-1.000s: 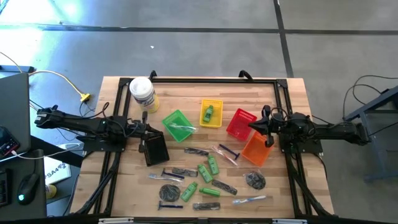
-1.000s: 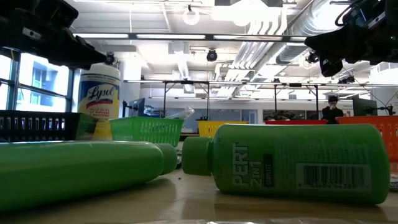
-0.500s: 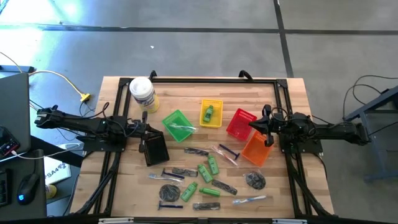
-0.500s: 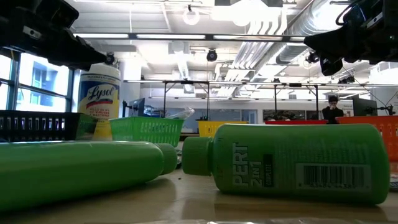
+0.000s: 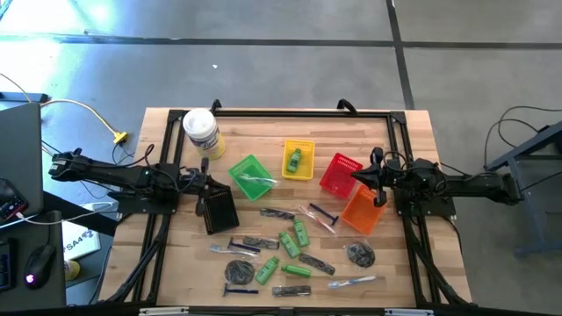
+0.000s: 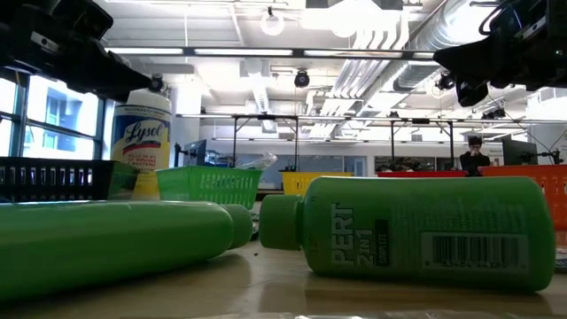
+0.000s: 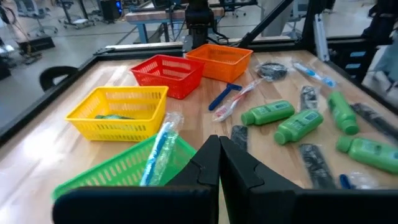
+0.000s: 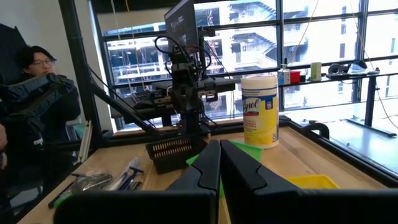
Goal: Pick & Place Travel size toiletries
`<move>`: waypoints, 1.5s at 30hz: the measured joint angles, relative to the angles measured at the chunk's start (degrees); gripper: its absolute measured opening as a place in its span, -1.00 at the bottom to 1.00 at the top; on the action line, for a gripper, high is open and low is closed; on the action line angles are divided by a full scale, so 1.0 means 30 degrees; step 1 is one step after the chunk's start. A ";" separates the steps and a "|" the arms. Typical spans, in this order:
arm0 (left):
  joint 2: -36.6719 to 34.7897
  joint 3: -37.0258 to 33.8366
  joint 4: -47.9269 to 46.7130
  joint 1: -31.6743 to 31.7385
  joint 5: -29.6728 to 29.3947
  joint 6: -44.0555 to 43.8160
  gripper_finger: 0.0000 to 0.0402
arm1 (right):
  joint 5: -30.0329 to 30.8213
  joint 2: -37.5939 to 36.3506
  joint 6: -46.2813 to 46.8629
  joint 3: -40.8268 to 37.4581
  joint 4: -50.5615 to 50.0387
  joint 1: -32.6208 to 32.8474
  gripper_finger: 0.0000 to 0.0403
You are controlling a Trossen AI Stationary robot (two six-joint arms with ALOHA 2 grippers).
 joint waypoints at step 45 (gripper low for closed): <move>1.8815 1.3510 -0.8972 -0.9493 -0.3701 -0.7801 -0.27 | -0.1083 0.0000 -0.0007 0.0000 0.0215 0.0000 -0.99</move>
